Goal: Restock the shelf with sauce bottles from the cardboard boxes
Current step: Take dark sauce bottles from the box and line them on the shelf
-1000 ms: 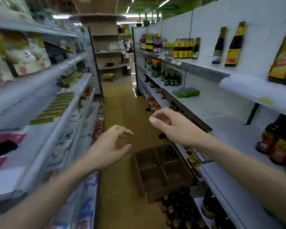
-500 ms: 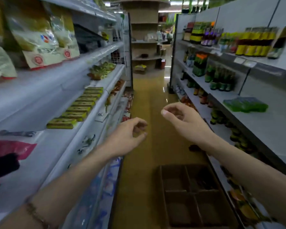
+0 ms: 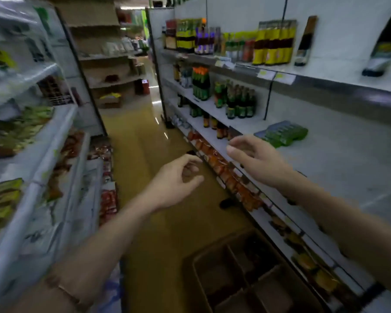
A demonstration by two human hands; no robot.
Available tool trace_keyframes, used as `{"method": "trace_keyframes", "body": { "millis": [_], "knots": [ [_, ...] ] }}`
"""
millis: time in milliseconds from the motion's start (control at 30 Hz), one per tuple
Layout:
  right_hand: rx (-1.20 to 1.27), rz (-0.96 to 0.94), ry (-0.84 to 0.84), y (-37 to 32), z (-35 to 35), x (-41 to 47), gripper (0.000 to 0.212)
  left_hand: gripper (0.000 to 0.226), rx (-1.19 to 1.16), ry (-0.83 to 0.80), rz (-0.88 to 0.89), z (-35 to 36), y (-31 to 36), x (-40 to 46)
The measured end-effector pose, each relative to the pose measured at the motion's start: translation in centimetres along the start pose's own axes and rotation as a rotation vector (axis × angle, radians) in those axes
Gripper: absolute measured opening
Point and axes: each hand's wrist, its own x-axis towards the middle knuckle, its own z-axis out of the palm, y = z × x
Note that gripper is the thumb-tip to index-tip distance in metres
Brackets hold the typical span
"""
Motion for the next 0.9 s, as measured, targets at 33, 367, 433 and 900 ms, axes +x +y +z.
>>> {"method": "trace_keyframes", "body": {
  "millis": [33, 367, 433, 900],
  "knots": [
    [-0.003, -0.003, 0.017, 0.6, 0.1, 2.2, 0.035, 0.033, 0.003, 0.006, 0.015, -0.3, -0.6, 2.1],
    [-0.034, 0.132, 0.002, 6.8, -2.0, 16.4, 0.042, 0.033, 0.066, -0.17, 0.156, -0.5, -3.9, 20.8],
    [-0.049, 0.192, 0.02, 9.1, -2.6, 17.1, 0.045, 0.033, 0.065, -0.261, 0.191, 1.6, -4.0, 24.1],
    [0.022, 0.88, 0.478, 27.9, 0.0, 15.9, 0.04, 0.036, 0.069, -0.954, 0.539, 25.8, -9.9, 44.1]
  ]
}}
